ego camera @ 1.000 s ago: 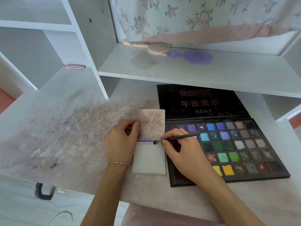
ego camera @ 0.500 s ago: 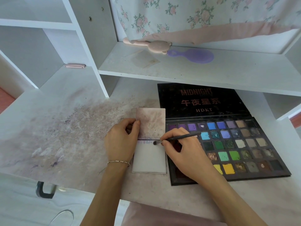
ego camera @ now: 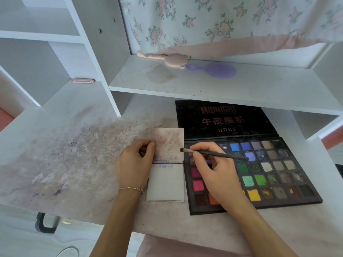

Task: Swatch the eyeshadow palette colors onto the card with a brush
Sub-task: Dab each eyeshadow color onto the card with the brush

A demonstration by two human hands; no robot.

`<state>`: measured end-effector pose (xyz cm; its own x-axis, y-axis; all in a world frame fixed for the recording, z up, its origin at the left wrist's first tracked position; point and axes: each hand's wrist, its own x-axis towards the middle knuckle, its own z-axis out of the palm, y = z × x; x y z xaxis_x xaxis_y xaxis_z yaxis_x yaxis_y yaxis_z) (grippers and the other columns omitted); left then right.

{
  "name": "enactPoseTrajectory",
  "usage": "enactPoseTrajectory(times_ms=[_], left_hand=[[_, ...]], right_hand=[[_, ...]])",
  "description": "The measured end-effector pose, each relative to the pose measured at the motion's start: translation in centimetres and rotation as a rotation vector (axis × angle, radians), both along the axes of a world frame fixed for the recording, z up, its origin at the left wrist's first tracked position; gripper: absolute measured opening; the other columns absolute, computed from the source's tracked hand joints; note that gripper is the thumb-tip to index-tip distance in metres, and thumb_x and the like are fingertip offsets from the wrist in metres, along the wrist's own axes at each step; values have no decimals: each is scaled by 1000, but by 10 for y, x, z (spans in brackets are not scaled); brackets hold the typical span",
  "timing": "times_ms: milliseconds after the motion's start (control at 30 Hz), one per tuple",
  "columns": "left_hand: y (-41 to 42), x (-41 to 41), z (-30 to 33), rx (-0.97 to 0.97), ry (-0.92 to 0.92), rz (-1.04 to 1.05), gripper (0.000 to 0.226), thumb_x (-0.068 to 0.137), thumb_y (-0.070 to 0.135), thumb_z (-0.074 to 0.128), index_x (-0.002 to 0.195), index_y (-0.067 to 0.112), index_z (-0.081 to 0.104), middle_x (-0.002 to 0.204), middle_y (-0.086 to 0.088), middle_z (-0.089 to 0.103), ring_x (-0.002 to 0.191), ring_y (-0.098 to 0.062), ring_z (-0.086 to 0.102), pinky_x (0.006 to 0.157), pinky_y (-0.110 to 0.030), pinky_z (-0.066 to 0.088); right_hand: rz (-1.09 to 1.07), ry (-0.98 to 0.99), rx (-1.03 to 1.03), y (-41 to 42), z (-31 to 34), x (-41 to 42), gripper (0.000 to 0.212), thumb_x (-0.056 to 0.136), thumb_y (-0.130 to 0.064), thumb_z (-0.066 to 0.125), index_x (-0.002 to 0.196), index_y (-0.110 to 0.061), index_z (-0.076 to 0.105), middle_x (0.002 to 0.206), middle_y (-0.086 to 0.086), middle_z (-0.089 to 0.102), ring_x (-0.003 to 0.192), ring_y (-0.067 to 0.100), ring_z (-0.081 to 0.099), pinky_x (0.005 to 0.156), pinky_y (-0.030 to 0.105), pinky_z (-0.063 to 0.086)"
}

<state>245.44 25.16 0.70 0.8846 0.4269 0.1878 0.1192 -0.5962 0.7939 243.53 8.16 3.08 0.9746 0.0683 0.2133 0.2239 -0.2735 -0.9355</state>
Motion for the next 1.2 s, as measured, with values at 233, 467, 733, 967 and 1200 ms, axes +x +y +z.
enactPoseTrajectory(times_ms=[233, 467, 733, 967, 1200], left_hand=[[0, 2, -2, 3, -13, 30, 10, 84, 27, 61, 82, 23, 70, 63, 13, 57, 63, -9, 53, 56, -21, 36], [0, 1, -2, 35, -7, 15, 13, 84, 27, 60, 87, 19, 71, 68, 5, 59, 68, -15, 54, 61, -25, 36], [0, 2, -1, 25, 11, 0, 13, 85, 25, 59, 86, 18, 70, 77, 0, 66, 76, -19, 58, 71, -31, 44], [-1, 2, 0, 33, 19, 13, 12, 85, 26, 59, 86, 19, 70, 75, 2, 63, 75, -18, 56, 70, -30, 42], [0, 0, 0, 46, -2, -6, 14, 85, 27, 60, 87, 17, 70, 77, -2, 65, 76, -20, 57, 70, -32, 43]], right_hand=[[-183, -7, 44, -41, 0, -3, 24, 87, -7, 53, 83, -31, 59, 77, -15, 68, 69, 0, 63, 59, 10, 47], [-417, -41, 11, -98, 2, -2, 27, 90, -6, 48, 81, -32, 54, 79, -13, 63, 80, -7, 62, 53, 7, 47], [-686, -18, -128, -143, -7, 13, 9, 91, -11, 47, 95, -14, 55, 77, -11, 57, 71, -19, 53, 55, -3, 37], [-698, 46, -234, -148, -12, 19, 11, 93, -18, 47, 95, -14, 57, 79, -6, 59, 71, -2, 53, 54, -4, 35], [-681, 30, -289, -146, -12, 18, 9, 92, -13, 47, 90, -17, 55, 72, -17, 51, 70, -24, 48, 55, -7, 32]])
